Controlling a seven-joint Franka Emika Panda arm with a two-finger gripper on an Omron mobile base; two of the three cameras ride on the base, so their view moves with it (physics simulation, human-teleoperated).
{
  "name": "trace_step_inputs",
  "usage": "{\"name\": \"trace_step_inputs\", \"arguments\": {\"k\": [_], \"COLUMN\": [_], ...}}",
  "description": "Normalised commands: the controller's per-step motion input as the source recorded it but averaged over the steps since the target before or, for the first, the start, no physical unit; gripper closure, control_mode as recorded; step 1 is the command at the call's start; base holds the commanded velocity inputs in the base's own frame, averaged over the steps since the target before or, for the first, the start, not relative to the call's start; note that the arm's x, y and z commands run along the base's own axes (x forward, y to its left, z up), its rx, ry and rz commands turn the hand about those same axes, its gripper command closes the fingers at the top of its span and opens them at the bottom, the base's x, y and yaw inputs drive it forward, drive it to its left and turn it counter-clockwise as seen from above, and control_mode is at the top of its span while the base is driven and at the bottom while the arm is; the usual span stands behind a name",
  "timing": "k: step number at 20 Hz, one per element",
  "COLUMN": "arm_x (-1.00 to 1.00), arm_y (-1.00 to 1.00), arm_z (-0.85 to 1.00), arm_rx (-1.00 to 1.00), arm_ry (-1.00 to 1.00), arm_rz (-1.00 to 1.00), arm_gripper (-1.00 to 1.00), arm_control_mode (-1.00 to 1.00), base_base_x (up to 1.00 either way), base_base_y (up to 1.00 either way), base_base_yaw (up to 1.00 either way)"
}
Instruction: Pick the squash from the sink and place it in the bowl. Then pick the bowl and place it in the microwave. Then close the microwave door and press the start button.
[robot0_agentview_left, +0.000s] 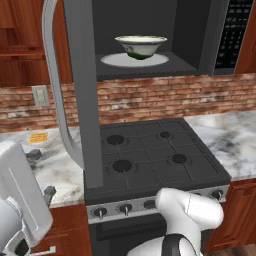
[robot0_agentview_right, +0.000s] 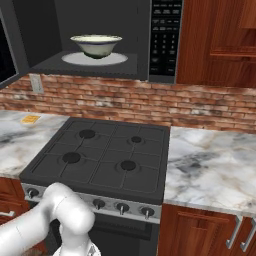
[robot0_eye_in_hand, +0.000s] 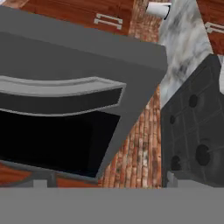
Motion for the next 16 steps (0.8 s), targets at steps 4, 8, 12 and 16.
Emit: {"name": "trace_step_inputs", "arguments": {"k": [4, 8, 12, 16], "arm_x": [0.84, 1.0, 0.46, 0.03], "arm_y": [0.35, -0.04, -0.48, -0.92], "arm_z": [-0.21, -0.04, 0.0, 0.05], "arm_rx": [0.0, 0.02, 0.07, 0.14], "arm_ry": [0.0, 0.0, 0.0, -0.01], "arm_rz": [-0.3, -0.34, -0.34, -0.34], "arm_gripper": [-1.0, -1.0, -1.0, -1.0], "arm_control_mode": [-1.0, -1.0, -1.0, -1.0], "base_base_x": [0.0, 0.0, 0.0, 0.0], "base_base_y": [0.0, 0.0, 0.0, 0.0], "base_base_yaw": [0.0, 0.0, 0.0, 0.0]}}
